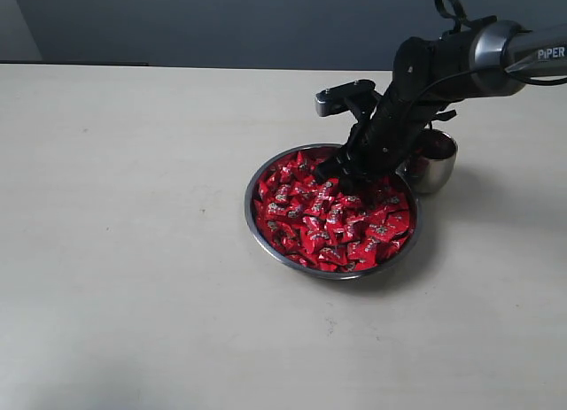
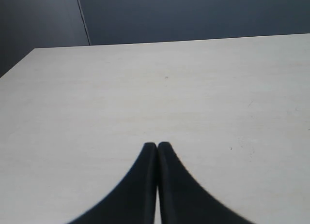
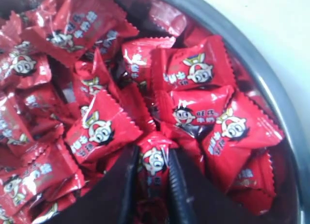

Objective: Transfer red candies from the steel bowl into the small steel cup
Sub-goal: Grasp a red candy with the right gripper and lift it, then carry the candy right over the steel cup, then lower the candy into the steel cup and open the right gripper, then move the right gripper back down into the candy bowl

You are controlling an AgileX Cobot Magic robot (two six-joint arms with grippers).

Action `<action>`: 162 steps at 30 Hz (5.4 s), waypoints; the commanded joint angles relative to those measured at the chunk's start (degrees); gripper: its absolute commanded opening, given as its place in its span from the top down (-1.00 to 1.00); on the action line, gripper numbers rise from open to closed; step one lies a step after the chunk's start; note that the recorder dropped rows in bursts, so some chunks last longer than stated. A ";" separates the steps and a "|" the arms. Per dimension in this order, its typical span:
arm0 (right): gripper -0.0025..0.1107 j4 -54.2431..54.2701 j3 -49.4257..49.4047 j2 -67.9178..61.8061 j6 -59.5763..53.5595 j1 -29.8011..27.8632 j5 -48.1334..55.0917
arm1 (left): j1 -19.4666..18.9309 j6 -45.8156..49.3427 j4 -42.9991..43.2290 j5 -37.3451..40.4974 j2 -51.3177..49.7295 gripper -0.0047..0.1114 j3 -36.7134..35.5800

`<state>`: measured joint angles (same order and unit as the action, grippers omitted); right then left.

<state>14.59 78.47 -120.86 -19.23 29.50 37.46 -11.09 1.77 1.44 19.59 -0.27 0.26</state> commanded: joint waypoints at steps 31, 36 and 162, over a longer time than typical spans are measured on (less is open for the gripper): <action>0.92 -4.43 0.13 17.72 6.18 -0.20 0.80 | 0.38 -0.08 0.11 -0.45 0.27 0.91 -0.26; 0.97 -5.63 0.13 20.76 6.42 -0.20 -0.29 | 0.38 -0.08 0.11 -0.45 0.27 0.91 -0.26; 0.24 2.38 -0.46 5.07 4.35 -0.77 9.28 | 0.38 -0.08 0.11 -0.45 0.27 0.91 -0.26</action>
<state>17.08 77.78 -115.74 -15.22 28.83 47.48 -11.09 1.77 1.44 19.59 -0.27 0.26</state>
